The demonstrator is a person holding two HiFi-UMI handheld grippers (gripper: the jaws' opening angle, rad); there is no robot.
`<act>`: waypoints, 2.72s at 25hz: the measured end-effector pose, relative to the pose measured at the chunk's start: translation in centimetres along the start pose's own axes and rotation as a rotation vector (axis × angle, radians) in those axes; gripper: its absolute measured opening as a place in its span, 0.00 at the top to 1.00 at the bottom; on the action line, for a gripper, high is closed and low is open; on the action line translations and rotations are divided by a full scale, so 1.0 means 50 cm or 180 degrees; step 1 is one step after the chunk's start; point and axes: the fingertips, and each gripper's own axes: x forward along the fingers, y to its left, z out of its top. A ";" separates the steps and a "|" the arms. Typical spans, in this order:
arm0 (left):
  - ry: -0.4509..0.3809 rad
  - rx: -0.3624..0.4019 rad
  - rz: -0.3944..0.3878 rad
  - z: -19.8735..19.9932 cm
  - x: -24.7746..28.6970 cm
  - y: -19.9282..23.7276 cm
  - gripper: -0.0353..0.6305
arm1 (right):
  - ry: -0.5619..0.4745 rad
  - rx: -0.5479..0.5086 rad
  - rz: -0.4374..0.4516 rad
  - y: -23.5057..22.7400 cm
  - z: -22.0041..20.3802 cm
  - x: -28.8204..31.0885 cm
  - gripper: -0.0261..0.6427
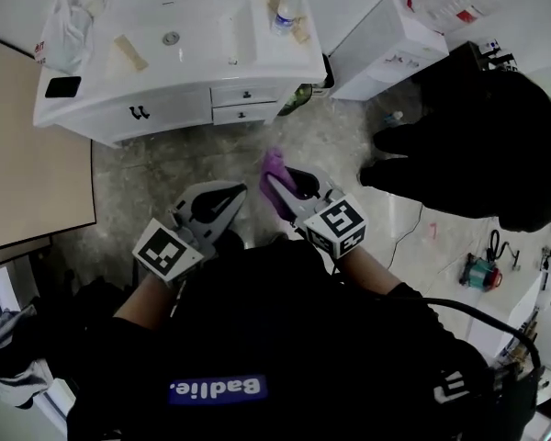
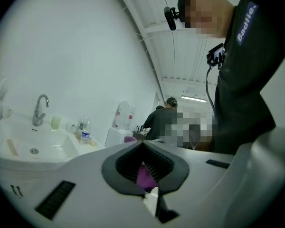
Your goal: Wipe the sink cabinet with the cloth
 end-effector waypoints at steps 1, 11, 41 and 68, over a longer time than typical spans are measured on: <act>-0.0007 -0.0028 0.0020 -0.005 0.001 0.019 0.96 | 0.0026 -0.0010 0.0012 -0.007 -0.002 0.019 0.85; -0.0038 -0.0207 0.0362 -0.110 0.061 0.146 0.96 | 0.0157 -0.0035 0.0222 -0.102 -0.094 0.154 0.85; -0.0048 0.0082 0.0877 -0.685 0.207 0.554 0.96 | 0.0141 -0.1603 -0.0439 -0.389 -0.403 0.608 0.85; -0.0603 0.0244 0.1295 -0.896 0.111 0.775 0.96 | 0.0317 -0.4037 -0.1663 -0.435 -0.400 0.838 0.85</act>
